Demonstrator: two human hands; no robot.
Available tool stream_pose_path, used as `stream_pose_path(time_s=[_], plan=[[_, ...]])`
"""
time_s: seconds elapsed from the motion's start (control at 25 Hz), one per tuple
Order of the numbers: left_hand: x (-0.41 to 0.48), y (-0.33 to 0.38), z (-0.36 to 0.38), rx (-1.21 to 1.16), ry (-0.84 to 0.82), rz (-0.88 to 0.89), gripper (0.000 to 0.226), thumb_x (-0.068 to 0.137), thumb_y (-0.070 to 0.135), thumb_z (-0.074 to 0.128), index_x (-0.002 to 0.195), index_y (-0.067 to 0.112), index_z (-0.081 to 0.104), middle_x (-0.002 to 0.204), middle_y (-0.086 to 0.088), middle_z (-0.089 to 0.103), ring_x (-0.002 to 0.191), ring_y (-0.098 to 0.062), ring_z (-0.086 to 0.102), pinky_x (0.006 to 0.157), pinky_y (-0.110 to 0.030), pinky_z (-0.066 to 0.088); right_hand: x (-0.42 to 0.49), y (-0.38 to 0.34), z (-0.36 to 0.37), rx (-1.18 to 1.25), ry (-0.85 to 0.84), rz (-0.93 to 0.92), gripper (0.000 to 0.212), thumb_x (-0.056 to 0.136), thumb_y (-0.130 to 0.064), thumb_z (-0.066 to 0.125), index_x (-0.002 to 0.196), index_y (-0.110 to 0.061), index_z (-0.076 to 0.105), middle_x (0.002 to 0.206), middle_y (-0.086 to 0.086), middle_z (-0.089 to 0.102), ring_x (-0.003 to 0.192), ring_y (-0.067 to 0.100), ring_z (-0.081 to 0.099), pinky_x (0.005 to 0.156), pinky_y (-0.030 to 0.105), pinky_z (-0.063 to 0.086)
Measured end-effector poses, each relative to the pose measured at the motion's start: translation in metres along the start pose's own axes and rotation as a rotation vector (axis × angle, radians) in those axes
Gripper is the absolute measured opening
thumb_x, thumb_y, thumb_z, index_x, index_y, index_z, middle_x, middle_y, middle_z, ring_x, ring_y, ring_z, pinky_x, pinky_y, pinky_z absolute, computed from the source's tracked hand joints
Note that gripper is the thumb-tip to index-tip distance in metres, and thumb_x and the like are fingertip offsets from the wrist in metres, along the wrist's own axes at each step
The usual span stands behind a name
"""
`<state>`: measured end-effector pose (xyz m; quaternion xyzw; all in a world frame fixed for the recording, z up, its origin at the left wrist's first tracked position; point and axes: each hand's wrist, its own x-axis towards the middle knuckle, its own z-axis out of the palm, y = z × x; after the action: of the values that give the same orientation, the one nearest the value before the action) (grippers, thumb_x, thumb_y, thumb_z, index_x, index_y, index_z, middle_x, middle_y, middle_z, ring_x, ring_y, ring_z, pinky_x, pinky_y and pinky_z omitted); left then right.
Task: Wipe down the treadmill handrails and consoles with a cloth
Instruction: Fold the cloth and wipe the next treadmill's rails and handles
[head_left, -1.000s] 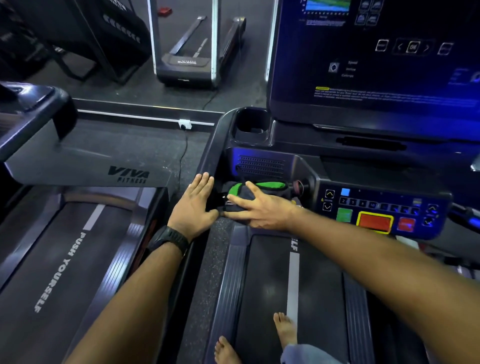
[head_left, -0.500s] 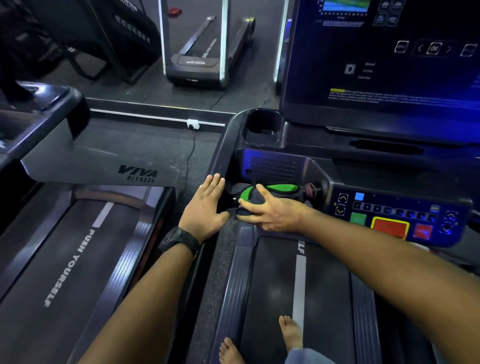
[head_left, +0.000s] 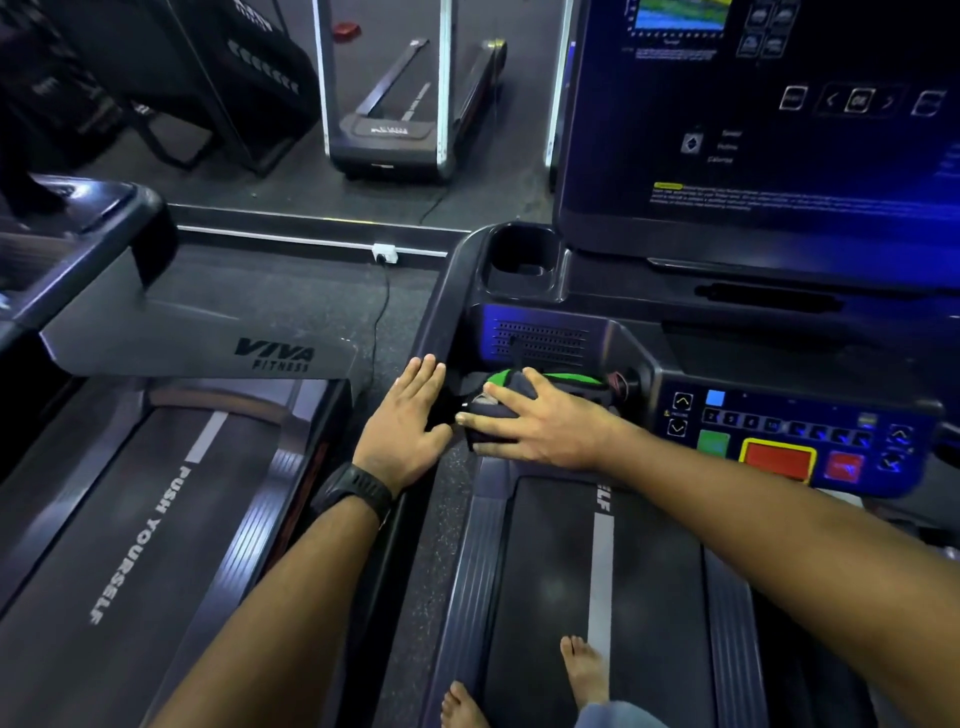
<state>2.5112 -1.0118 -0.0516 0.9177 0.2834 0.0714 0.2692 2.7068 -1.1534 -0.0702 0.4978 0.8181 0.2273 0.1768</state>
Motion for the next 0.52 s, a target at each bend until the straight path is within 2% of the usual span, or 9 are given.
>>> stream_pose_path(time_s=[0.08, 0.16, 0.28, 0.36, 0.44, 0.52], plan=[[0.0, 0.001, 0.0, 0.0, 0.002, 0.004, 0.088, 0.072, 0.038, 0.036, 0.155, 0.013, 0.025, 0.164, 0.003, 0.012, 0.151, -0.007, 0.0, 0.123, -0.026, 0.006, 0.0, 0.007, -0.005, 0.039, 0.018, 0.019, 0.058, 0.096, -0.027, 0.058, 0.15, -0.03, 0.04, 0.166, 0.009, 0.016, 0.139, 0.045, 0.039, 0.093, 0.067, 0.046], [0.002, 0.002, 0.0, 0.001, 0.009, 0.008, 0.088, 0.071, 0.036, 0.038, 0.155, 0.012, 0.026, 0.164, 0.002, 0.013, 0.151, -0.007, 0.001, 0.123, -0.024, 0.006, 0.018, 0.006, -0.018, 0.114, -0.049, 0.075, 0.056, 0.094, -0.03, 0.06, 0.148, -0.033, 0.042, 0.164, 0.01, 0.021, 0.134, 0.043, 0.044, 0.09, 0.061, 0.049], [0.001, 0.001, -0.001, -0.013, 0.004, -0.013, 0.087, 0.071, 0.032, 0.041, 0.155, 0.014, 0.027, 0.164, 0.004, 0.015, 0.151, -0.005, 0.002, 0.119, -0.02, 0.006, 0.028, 0.009, -0.023, 0.302, -0.153, 0.132, 0.079, 0.083, -0.045, 0.071, 0.151, -0.041, 0.03, 0.165, 0.009, 0.018, 0.134, 0.037, 0.042, 0.092, 0.053, 0.049], [-0.001, 0.003, -0.001, -0.007, -0.003, -0.014, 0.087, 0.071, 0.032, 0.041, 0.155, 0.015, 0.026, 0.164, 0.004, 0.014, 0.151, -0.006, 0.002, 0.12, -0.021, 0.007, 0.024, 0.022, -0.024, 0.365, -0.201, 0.171, 0.085, 0.082, -0.052, 0.07, 0.153, -0.046, 0.023, 0.165, 0.007, 0.016, 0.132, 0.033, 0.045, 0.092, 0.048, 0.051], [0.0, 0.004, -0.001, 0.004, 0.003, 0.0, 0.087, 0.072, 0.031, 0.041, 0.155, 0.012, 0.025, 0.164, 0.001, 0.014, 0.152, -0.008, 0.002, 0.121, -0.021, 0.004, 0.033, 0.031, -0.03, 0.48, -0.256, 0.311, 0.079, 0.085, -0.054, 0.062, 0.152, -0.048, 0.022, 0.163, 0.004, 0.022, 0.125, 0.031, 0.053, 0.089, 0.045, 0.053], [0.0, 0.002, -0.001, 0.0, 0.003, -0.007, 0.087, 0.071, 0.029, 0.041, 0.155, 0.011, 0.025, 0.164, 0.001, 0.014, 0.152, -0.008, 0.002, 0.117, -0.014, -0.001, 0.042, 0.027, -0.034, 0.563, -0.267, 0.442, 0.077, 0.087, -0.055, 0.056, 0.154, -0.046, 0.018, 0.16, 0.005, 0.028, 0.122, 0.032, 0.056, 0.087, 0.045, 0.054]])
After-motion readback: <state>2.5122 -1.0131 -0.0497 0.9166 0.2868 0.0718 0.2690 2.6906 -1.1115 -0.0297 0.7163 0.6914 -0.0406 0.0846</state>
